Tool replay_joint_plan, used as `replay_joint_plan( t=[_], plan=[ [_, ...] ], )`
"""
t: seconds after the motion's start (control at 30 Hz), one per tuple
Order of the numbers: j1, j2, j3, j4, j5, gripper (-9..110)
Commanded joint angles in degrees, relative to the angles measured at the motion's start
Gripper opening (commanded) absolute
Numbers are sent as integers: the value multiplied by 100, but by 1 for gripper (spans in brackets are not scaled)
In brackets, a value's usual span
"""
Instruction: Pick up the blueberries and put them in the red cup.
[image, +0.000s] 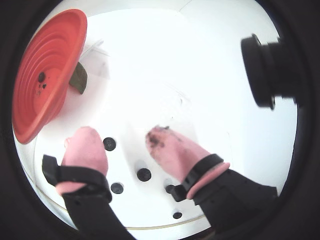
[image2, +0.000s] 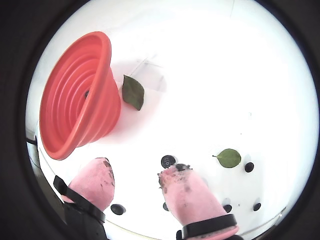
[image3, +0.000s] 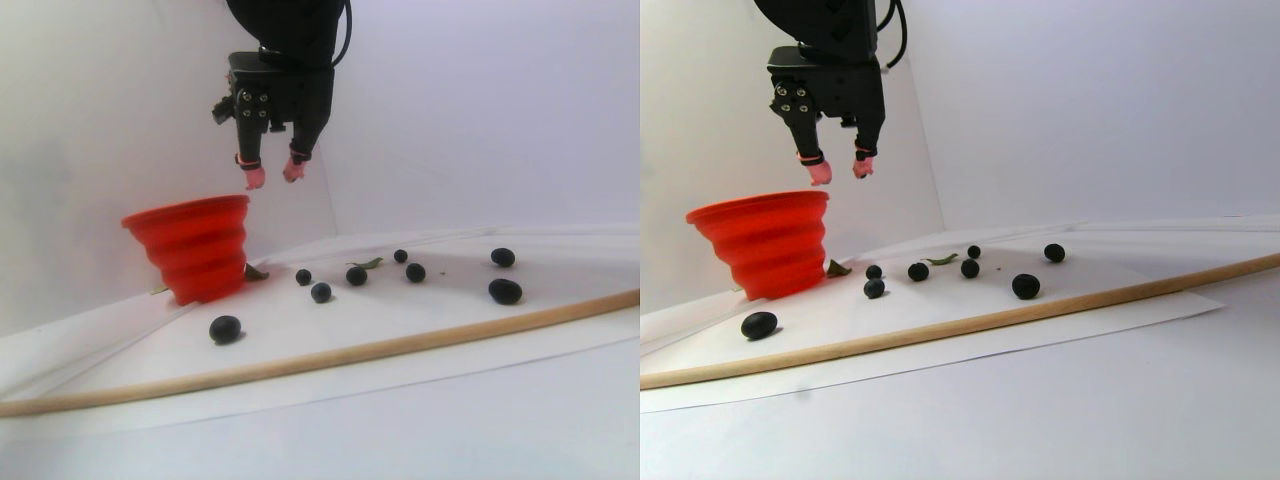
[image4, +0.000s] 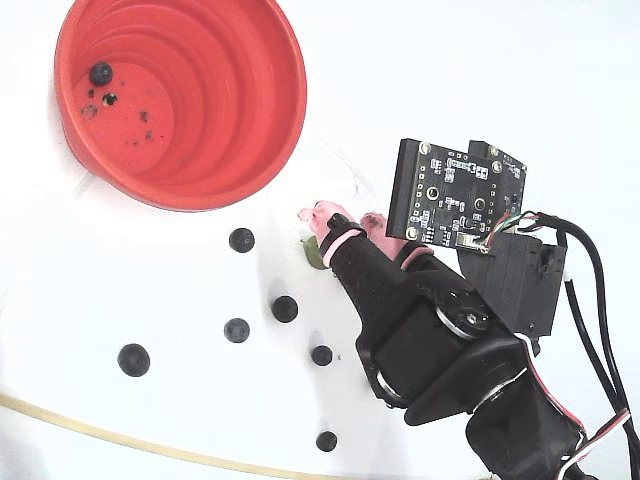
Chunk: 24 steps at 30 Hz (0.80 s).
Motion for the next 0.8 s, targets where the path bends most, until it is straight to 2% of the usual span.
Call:
replay_joint_plan(
  t=[0.0,0.77],
  plan=[
    [62,325,-9,-237,18,17],
    [308,-782,308,-1257,-62,17]
  ],
)
